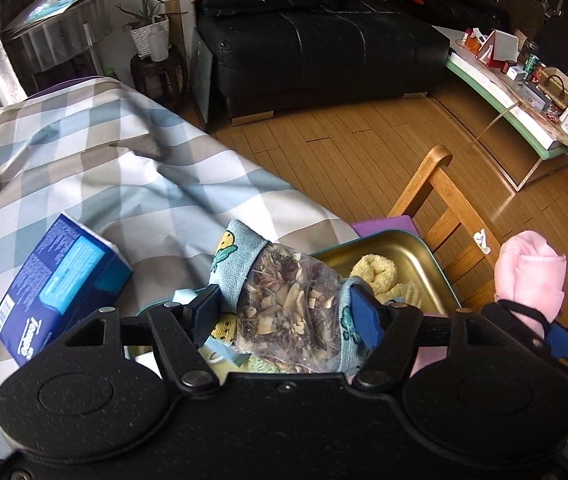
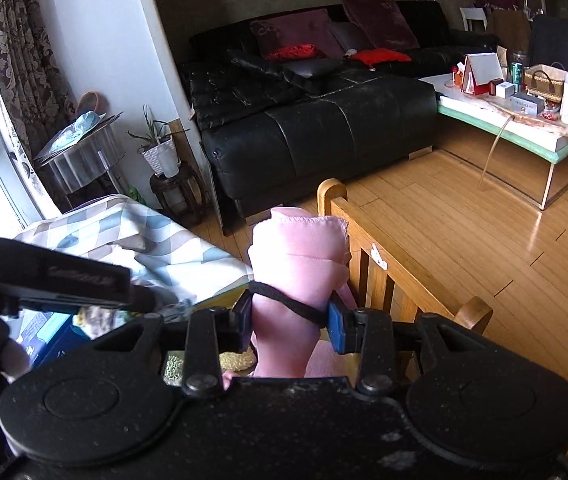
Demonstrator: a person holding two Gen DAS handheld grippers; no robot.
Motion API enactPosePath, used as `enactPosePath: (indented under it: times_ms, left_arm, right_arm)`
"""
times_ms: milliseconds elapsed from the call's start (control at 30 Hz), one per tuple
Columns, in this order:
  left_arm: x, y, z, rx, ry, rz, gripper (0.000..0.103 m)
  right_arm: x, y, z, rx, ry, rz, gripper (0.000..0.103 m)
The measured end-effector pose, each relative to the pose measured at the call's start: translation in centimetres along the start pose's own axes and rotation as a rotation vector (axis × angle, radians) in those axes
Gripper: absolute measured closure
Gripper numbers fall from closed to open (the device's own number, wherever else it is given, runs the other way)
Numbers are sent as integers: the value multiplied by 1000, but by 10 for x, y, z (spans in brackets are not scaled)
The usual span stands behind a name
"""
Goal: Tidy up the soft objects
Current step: 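Open the left gripper to drop the nut bag into the tray while the right lowers the pink towel there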
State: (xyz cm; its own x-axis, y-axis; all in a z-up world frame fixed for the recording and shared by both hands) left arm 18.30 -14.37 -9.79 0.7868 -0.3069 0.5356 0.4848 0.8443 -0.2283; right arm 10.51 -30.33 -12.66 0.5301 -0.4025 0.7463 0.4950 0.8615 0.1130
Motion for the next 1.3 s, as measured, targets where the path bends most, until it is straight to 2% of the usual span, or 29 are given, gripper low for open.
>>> enactPosePath:
  times_ms: [400, 500, 667, 967, 1067, 1100, 1133, 1300]
  left_arm:
    - [1, 13, 12, 12, -38, 44, 35]
    - [-5, 23, 19, 40, -41, 56, 30]
    - [-23, 43, 31, 98, -32, 94, 30]
    - [-53, 71, 45, 145, -10, 181, 30]
    - [-58, 76, 46, 156, -7, 193, 30]
    - [-59, 77, 46, 158, -7, 197, 30]
    - [-61, 77, 46, 159, -6, 199, 30]
    - [-65, 76, 42, 172, 5, 194, 30]
  right_arm:
    - [-2, 9, -9, -6, 22, 20, 67]
    - [-2, 11, -11, -5, 30, 29, 67]
    - [-5, 13, -13, 5, 48, 48, 66]
    - [-26, 42, -10, 107, 103, 197, 65]
    - [-31, 50, -9, 113, 108, 232, 59]
    - [-31, 52, -9, 110, 106, 236, 48]
    - [-31, 52, -9, 106, 101, 237, 42]
    - [-30, 49, -13, 92, 116, 210, 39]
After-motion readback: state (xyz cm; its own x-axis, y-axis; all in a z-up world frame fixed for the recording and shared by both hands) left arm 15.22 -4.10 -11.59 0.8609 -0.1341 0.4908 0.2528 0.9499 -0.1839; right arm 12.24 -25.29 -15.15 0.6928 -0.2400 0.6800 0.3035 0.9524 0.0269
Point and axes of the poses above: each gripper's, at about its wrist camera, not at the fingertips, and z roughly against the way its jaws point, y to its left, x to its top, the point moved 7 cm from there along -z, roughly the way its jaws point, and after that the axes turned 11 degrees about -x, right-handed, at the moved point
